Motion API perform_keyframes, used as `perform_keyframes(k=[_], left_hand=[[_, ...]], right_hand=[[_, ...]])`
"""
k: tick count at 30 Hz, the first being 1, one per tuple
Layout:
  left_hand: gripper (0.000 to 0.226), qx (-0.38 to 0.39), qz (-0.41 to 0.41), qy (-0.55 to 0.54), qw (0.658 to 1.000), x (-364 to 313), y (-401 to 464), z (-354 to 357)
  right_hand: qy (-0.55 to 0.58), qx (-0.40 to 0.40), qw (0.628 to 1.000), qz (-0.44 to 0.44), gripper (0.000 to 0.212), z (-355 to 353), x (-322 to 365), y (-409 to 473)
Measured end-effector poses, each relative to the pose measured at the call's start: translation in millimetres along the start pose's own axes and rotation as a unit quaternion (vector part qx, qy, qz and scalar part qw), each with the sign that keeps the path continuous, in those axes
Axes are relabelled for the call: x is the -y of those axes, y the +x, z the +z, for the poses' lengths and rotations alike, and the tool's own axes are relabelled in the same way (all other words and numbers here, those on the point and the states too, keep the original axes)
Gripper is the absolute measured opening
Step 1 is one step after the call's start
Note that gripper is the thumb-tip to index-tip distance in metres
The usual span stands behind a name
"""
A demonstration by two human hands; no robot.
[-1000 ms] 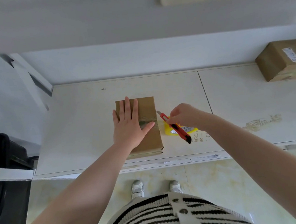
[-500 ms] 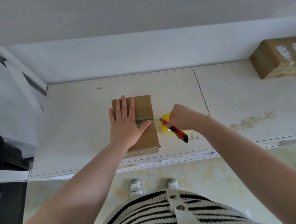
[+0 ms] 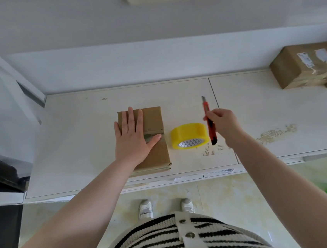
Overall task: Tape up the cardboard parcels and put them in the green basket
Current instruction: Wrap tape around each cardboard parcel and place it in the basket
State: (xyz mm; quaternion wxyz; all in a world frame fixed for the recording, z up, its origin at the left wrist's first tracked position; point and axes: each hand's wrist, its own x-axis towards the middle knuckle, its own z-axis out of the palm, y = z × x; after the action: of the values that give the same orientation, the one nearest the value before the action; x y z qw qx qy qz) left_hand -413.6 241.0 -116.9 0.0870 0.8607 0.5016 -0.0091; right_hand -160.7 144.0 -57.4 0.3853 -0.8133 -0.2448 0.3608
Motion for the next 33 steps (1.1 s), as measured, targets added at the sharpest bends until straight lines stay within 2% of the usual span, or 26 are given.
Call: perform_keyframes(k=[2,4,9,11,13,15,16,18,20,22,23,28,33], left_hand=[[0.099,0.001,-0.001,0.007,1.0,0.1,0.5,0.8],[0.099,0.002,-0.002,0.008,1.0,-0.3,0.7,0.6],[0.098,0.01,-0.007,0.018,1.0,-1.1,1.4,-1.0],[0.098,0.014,-0.007,0.019,1.0,-1.2,1.4,-1.4],[0.098,0.013,-0.006,0.017,1.0,-0.8,0.9,-1.3],[0.098,0.012,-0.006,0.017,1.0,-0.3,0.9,-1.0],[0.099,0.01,-0.005,0.016,1.0,0.0,0.9,-1.1],[0.099,0.004,-0.002,0.011,1.0,0.0,0.6,-0.9],[0.099,0.001,0.0,0.006,1.0,0.3,0.0,-0.9],[0.1,0.001,-0.002,0.005,1.0,0.4,-0.1,-1.0],[0.1,0.002,-0.002,0.003,1.0,0.2,-0.1,-1.3],[0.1,0.001,-0.001,0.01,1.0,-0.1,-0.3,-2.2],[0.099,-0.003,0.001,0.01,1.0,-0.5,-0.2,-1.7]], right_hand=[[-0.012,-0.027,0.999,0.039,0.024,-13.9,-26.9,13.1],[-0.062,-0.021,0.996,0.062,0.022,-21.2,-52.7,22.9],[-0.182,0.024,0.982,0.046,0.022,-14.7,-69.4,31.6],[-0.21,0.012,0.977,0.044,0.029,-10.2,-65.1,33.0],[-0.224,-0.019,0.974,0.009,0.032,-3.1,-49.8,33.4],[-0.221,-0.019,0.971,-0.093,0.029,10.5,-21.1,31.9],[-0.228,0.015,0.961,-0.154,0.026,19.9,-5.0,30.3],[-0.277,0.141,0.921,-0.235,0.024,41.1,23.2,23.6],[-0.366,0.265,0.862,-0.23,0.027,61.0,37.2,17.2],[-0.435,0.319,0.821,-0.189,0.028,72.4,41.5,16.1],[-0.446,0.327,0.815,-0.174,0.026,74.3,42.8,17.0],[-0.392,0.341,0.846,-0.121,0.013,65.6,43.7,21.8],[-0.311,0.321,0.886,-0.121,0.009,58.6,34.0,12.7]])
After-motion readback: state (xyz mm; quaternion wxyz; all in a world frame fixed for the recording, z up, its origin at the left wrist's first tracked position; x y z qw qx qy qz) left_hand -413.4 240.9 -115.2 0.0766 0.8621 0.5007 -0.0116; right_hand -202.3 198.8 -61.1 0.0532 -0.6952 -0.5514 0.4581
